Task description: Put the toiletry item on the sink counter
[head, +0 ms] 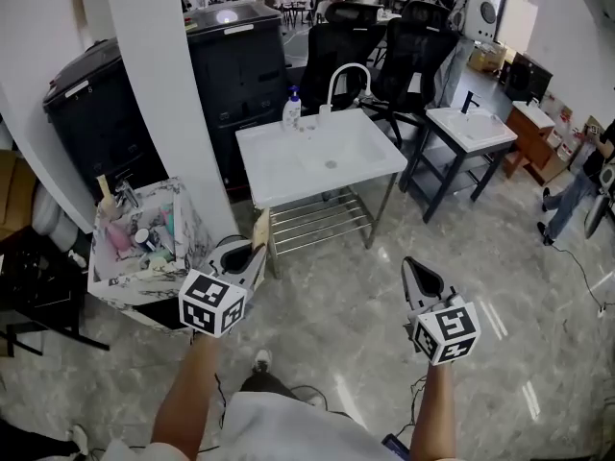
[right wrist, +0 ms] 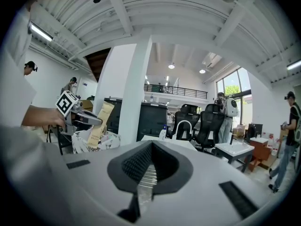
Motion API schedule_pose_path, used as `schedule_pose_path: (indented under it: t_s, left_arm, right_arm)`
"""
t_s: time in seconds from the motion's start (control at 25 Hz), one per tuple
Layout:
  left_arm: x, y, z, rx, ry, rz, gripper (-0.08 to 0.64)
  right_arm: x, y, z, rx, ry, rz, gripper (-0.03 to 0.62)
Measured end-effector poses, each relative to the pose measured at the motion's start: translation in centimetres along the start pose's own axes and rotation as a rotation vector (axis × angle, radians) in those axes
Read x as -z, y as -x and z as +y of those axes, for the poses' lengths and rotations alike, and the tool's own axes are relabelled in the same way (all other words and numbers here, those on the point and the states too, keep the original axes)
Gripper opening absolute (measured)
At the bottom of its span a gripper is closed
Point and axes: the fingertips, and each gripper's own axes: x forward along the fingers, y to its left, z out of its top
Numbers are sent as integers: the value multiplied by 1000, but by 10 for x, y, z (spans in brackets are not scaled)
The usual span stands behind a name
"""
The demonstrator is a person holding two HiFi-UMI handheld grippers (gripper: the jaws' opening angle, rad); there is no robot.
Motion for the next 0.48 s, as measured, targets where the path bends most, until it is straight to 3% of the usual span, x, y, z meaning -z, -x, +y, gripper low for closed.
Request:
schedule_pose_path:
  t_s: [0.24,0.48]
  left_arm:
    - [-3,-20,10,-17,7,1,32]
    - [8,-56,49,-34,46,5,32]
  right_arm:
    - [4,-21,-17,-2,-29,-8,-5]
    - [14,-69,-31,-10,-40,16,-5]
